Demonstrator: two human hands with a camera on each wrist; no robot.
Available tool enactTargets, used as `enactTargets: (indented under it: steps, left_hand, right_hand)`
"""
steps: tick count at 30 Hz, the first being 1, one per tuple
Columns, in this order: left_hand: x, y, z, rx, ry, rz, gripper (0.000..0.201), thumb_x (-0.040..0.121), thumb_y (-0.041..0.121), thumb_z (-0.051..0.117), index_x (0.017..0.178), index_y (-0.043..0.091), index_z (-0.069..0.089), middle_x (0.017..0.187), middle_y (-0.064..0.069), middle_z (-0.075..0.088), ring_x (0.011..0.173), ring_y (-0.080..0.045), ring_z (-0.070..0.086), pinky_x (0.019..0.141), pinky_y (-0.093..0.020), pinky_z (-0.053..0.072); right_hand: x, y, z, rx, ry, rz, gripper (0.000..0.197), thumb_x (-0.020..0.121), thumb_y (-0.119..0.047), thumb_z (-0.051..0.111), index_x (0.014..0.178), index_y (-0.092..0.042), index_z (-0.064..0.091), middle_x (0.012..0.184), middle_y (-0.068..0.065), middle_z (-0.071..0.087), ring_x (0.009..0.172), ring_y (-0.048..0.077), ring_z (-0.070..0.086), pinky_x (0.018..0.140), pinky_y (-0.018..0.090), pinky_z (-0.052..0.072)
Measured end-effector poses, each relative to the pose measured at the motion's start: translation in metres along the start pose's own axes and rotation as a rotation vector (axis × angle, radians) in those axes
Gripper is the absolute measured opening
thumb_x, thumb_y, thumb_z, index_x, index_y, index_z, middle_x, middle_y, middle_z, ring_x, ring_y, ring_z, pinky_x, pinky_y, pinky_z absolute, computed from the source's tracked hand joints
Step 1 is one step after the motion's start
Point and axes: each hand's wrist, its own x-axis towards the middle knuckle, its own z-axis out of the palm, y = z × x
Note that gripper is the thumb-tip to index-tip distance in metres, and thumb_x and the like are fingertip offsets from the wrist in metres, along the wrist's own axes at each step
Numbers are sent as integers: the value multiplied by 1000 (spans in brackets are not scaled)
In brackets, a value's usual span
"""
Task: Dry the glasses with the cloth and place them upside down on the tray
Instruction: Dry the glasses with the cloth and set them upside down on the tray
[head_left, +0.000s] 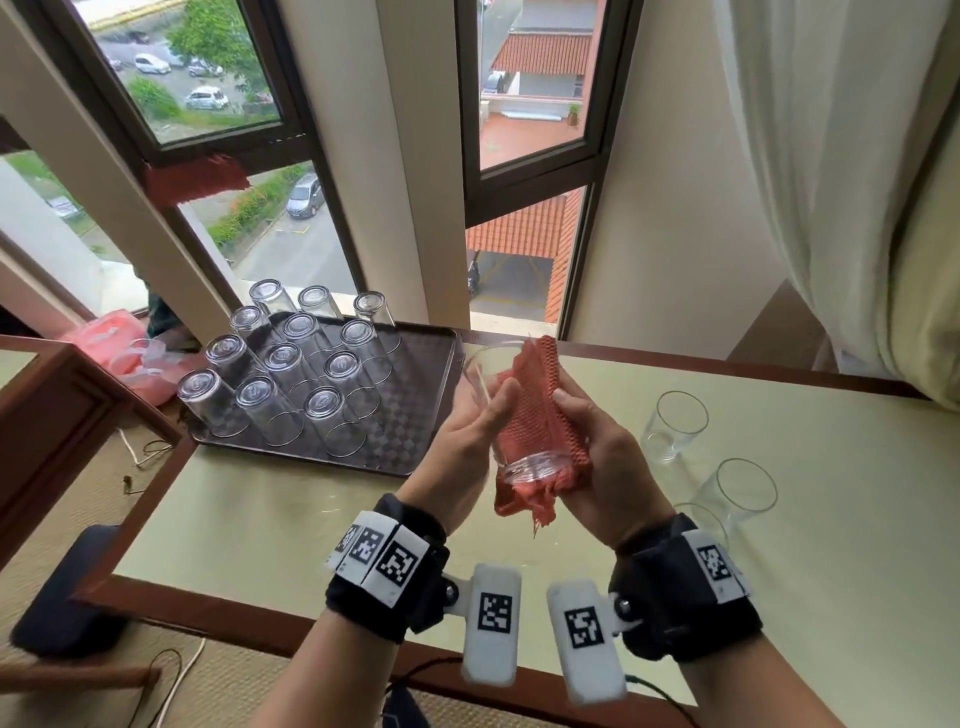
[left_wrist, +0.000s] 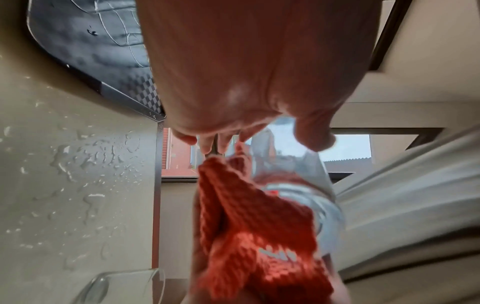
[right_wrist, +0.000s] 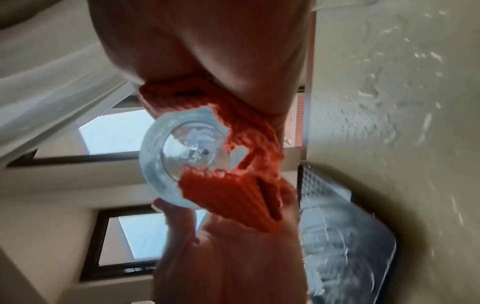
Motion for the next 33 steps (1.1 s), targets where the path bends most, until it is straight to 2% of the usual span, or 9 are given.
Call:
enactTargets:
  steps: [3,6,9,15,20,23,27,29,33]
  left_hand:
    - [-3,-2,-3,-7,-1,-12,70,85,51,60,144,15,45,144,-11,55,138,-28,46,120,-47,27]
    - [-3,5,-4,-28,29,12,55,98,20,55,146,7,34,137,-6,60,130,-16,55,109,-33,43]
    - [-4,9,4,19,-35,25,47,89,19,59,130,11,37,132,-12,60,122,-16,61,96,-30,52]
    - [-10,7,2,-10,-43,-21,74,88,46,55,146,4,38,145,-20,50,138,-34,44,118,-57,27]
    - [-8,12,-4,-77,26,23,68,84,9,65,142,3,30,134,-15,55,127,-21,54,106,-34,45]
    - [-6,10,2,-72,47,0,79,84,18,70,143,16,17,141,-18,50,129,-24,55,108,-38,46]
    - [-7,6,4,-25,33,-22,77,85,45,69,143,8,34,141,-19,54,135,-33,49,114,-49,38]
    - [-9,8,1,33,-4,-27,74,85,48,62,142,6,43,131,-8,64,128,-22,54,111,-38,37]
    - [-11,10,0,4,-6,11,39,100,7,49,138,3,41,127,-8,64,119,-13,61,95,-23,48]
  right_hand:
    - [2,-7,-4,78,16,7,47,102,-21,35,147,-16,44,139,14,60,123,31,61,98,42,55]
    - [6,-6,-5,-207,100,-75,53,98,-23,43,151,-19,40,139,8,60,122,26,62,94,37,56]
    - [6,1,-3,-354,93,-103,59,94,-27,43,153,-25,37,144,3,56,126,21,59,102,38,52]
    - [-2,-4,-1,125,-4,32,46,104,-21,34,148,-18,43,141,14,58,126,30,59,99,42,54]
    - [-3,2,1,-252,94,-87,52,102,-18,43,153,-24,36,144,6,55,121,23,63,91,36,57]
    - [-3,4,3,-272,58,-75,58,97,-26,45,154,-27,34,145,3,54,125,22,60,98,38,54]
    - [-8,-7,2,91,-13,53,50,103,-26,37,152,-19,38,143,13,56,128,31,58,105,46,49]
    - [-10,-9,0,125,12,38,52,99,-27,40,150,-18,41,139,12,60,123,30,61,101,45,52]
    - [-8,-2,1,-247,101,-97,59,94,-28,49,152,-27,37,141,2,59,122,24,62,94,42,57]
